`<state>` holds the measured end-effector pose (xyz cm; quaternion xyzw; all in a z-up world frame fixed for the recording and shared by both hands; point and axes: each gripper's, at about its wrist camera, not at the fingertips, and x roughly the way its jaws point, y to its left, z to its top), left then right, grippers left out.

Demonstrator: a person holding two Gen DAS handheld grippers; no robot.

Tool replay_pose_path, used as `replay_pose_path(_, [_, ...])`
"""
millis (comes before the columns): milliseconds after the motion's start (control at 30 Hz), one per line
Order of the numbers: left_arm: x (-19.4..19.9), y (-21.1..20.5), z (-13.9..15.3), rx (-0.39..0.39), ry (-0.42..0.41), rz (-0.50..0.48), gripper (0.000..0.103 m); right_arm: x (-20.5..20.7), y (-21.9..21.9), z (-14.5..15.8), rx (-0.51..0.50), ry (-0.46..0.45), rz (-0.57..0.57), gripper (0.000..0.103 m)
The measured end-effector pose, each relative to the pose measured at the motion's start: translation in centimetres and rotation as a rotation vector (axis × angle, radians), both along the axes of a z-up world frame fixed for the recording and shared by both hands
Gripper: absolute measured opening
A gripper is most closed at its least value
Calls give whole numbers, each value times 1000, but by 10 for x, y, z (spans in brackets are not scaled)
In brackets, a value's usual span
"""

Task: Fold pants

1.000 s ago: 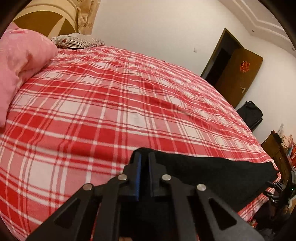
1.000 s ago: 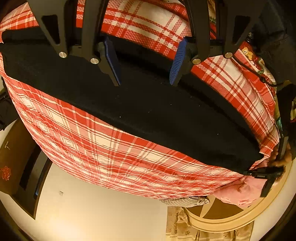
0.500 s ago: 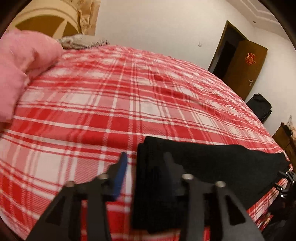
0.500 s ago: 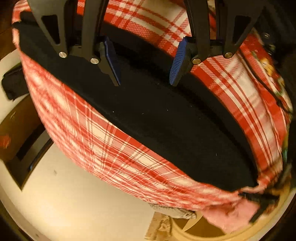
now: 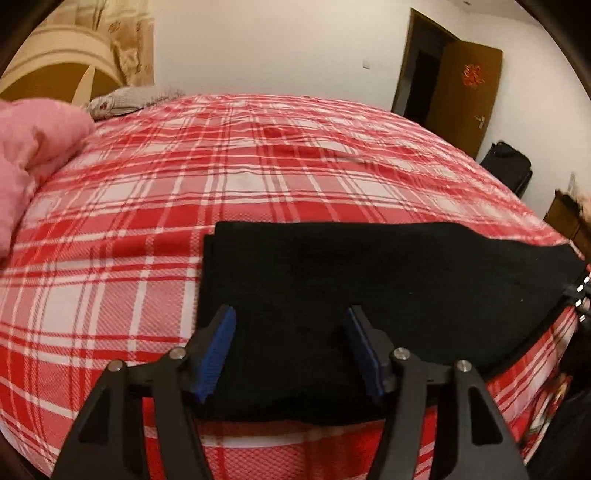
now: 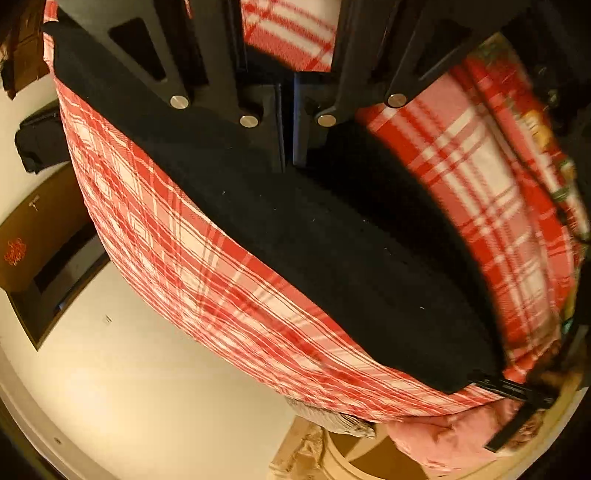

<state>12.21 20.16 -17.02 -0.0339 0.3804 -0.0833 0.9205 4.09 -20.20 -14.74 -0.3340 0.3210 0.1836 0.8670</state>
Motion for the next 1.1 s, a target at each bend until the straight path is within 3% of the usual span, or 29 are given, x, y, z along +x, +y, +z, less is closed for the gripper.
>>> replay_pose_path(200, [-10, 2, 0, 13, 0, -28, 64, 11, -4, -34, -25, 72, -25, 3])
replay_pose_path(367, [-23, -2, 4, 6, 15, -31, 64, 7, -4, -31, -26, 80, -11, 4])
replay_pose_path(500, [-32, -18, 21, 14, -28, -58, 64, 3, -6, -32, -22, 93, -7, 4])
replay_pose_path(667, [-30, -69, 45, -19, -80, -173, 65, 4, -11, -23, 23, 95, -32, 4])
replay_pose_path(767, [-28, -116, 50, -13, -82, -293, 65, -2, -23, -13, 34, 81, -64, 4])
replay_pose_path(867, [-29, -165, 48, 14, -66, -434, 67, -2, -53, -2, 119, 109, -124, 5])
replay_pose_path(933, [-29, -197, 41, 38, -45, -515, 67, 0, -85, 8, 204, 125, -198, 13])
replay_pose_path(1000, [-29, -224, 33, 45, -16, -580, 67, 1, -116, 17, 305, 140, -267, 51])
replay_pose_path(1033, [-29, -231, 31, 45, -5, -599, 67, 0, -131, 21, 354, 139, -297, 57])
replay_pose_path(1100, [-28, -251, 26, 51, 25, -648, 64, 2, -163, 29, 454, 124, -367, 57])
